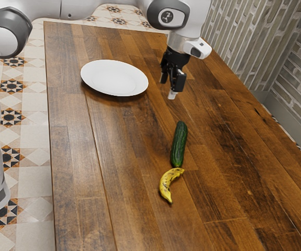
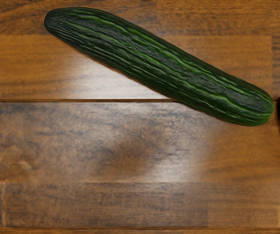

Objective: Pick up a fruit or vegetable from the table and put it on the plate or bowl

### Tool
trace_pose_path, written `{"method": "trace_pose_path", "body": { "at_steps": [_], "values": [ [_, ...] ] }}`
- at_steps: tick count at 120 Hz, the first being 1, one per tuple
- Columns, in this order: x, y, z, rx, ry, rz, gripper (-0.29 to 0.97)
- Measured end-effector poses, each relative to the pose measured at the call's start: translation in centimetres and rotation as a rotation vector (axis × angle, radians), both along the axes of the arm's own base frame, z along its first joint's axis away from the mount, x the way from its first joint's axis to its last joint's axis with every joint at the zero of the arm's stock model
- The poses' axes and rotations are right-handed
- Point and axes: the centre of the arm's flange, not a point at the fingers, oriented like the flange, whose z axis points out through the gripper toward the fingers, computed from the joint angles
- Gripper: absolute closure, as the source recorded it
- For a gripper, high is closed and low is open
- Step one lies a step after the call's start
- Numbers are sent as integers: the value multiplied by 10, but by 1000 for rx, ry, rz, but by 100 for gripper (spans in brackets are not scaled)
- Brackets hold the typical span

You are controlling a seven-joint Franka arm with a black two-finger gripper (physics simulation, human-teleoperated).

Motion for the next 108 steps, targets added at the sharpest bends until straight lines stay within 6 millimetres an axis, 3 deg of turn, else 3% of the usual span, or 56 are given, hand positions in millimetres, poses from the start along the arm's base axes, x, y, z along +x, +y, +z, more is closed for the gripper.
{"method": "trace_pose_path", "body": {
  "at_steps": [6,14,26,57,69,82,108],
  "values": [
    [18,0,39,-5,-80,5,0],
    [23,7,56,-7,-109,21,0],
    [24,14,61,-11,-108,35,0],
    [29,10,62,-15,-101,51,0],
    [46,3,51,-10,-92,112,0],
    [65,0,25,-6,-70,219,0],
    [98,8,-22,-26,-58,497,0]
  ]
}}
